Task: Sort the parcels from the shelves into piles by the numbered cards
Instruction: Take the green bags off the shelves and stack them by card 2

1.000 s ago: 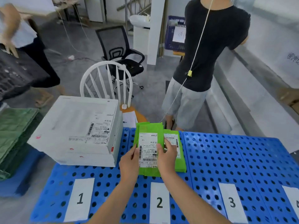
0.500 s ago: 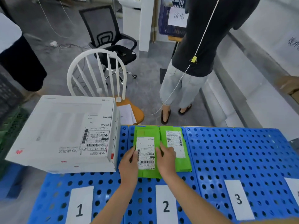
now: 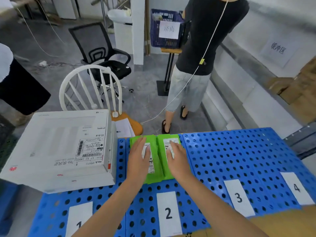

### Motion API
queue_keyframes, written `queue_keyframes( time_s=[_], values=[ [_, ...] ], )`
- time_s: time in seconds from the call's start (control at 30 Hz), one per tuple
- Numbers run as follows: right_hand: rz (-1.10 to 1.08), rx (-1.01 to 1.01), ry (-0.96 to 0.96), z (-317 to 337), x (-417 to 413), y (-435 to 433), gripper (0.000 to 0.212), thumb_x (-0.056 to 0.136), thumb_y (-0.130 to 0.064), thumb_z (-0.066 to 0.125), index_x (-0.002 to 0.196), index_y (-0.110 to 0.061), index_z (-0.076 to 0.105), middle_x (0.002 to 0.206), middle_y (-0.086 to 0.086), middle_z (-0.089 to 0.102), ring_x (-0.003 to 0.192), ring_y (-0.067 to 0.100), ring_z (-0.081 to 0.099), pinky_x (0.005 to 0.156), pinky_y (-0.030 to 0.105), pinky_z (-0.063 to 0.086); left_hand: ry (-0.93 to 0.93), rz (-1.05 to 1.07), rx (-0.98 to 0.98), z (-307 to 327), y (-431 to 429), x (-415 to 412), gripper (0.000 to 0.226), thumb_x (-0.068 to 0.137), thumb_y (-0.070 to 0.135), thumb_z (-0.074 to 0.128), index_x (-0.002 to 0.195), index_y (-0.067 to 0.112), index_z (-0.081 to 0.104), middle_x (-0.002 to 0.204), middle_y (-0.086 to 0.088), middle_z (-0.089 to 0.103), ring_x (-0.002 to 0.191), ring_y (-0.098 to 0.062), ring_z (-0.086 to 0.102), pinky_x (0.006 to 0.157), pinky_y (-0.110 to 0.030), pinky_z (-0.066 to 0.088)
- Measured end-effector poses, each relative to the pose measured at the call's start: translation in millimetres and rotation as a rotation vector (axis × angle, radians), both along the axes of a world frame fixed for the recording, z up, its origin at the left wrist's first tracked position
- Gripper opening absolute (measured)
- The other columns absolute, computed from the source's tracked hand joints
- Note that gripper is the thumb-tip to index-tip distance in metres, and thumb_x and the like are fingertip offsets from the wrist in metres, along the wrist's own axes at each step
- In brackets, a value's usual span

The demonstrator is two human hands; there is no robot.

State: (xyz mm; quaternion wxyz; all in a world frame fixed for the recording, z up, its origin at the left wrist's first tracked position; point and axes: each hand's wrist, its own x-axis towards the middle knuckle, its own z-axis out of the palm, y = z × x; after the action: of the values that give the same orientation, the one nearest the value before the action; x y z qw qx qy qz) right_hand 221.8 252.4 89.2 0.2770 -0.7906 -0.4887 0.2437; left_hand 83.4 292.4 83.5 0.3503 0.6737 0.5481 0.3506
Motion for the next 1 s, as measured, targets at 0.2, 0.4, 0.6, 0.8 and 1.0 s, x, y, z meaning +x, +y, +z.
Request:
queue_keyframes(
  time_s=[0.2,0.4,0.6,0.8,1.0],
  values=[
    [0.123,0.114,-0.355,72,70,-47,0.05,0.104,-0.032,0.037,0.15,-0.016,0.029,0.158,0.001,0.025,0.148,0.016,0.015,0.121,0.033,0.013,0.336,-0.396,0.351,63,-26,60,0.055,0.1,0.036,0.045,0.148,0.014,0.032,0.157,0.001,0.025,0.146,-0.014,0.019,0.116,-0.021,0.004],
    [-0.105,0.064,-0.535,117,140,-183,0.057,0.104,-0.038,0.031,0.154,-0.014,0.017,0.161,0.002,0.014,0.149,0.016,0.007,0.122,0.035,0.005,0.472,-0.62,0.593,126,-110,145,0.061,0.101,0.043,0.035,0.152,0.012,0.022,0.16,-0.002,0.015,0.148,-0.015,0.01,0.12,-0.026,0.001],
    [-0.459,0.011,-0.495,135,186,-379,0.058,0.102,-0.034,0.038,0.153,-0.012,0.02,0.16,0.005,0.018,0.148,0.018,0.013,0.121,0.034,0.006,0.519,-0.922,0.756,152,-266,231,0.066,0.1,0.047,0.035,0.151,0.008,0.021,0.159,-0.005,0.018,0.148,-0.017,0.015,0.121,-0.031,0.011],
    [-0.82,-0.072,-0.476,138,186,-583,0.056,0.099,-0.029,0.042,0.15,-0.009,0.028,0.155,0.008,0.029,0.144,0.021,0.024,0.118,0.033,0.014,0.396,-1.257,0.924,154,-446,289,0.064,0.089,0.046,0.039,0.129,-0.001,0.057,0.133,-0.015,0.058,0.126,-0.028,0.054,0.106,-0.04,0.04],
    [-1.11,-0.161,-0.506,133,144,-746,0.051,0.099,-0.027,0.042,0.145,-0.008,0.033,0.149,0.009,0.037,0.139,0.025,0.033,0.114,0.036,0.023,0.214,-1.507,0.909,161,-621,297,0.06,0.095,0.036,0.053,0.144,0.005,0.038,0.151,-0.011,0.036,0.141,-0.025,0.031,0.117,-0.034,0.021]
  ],
)
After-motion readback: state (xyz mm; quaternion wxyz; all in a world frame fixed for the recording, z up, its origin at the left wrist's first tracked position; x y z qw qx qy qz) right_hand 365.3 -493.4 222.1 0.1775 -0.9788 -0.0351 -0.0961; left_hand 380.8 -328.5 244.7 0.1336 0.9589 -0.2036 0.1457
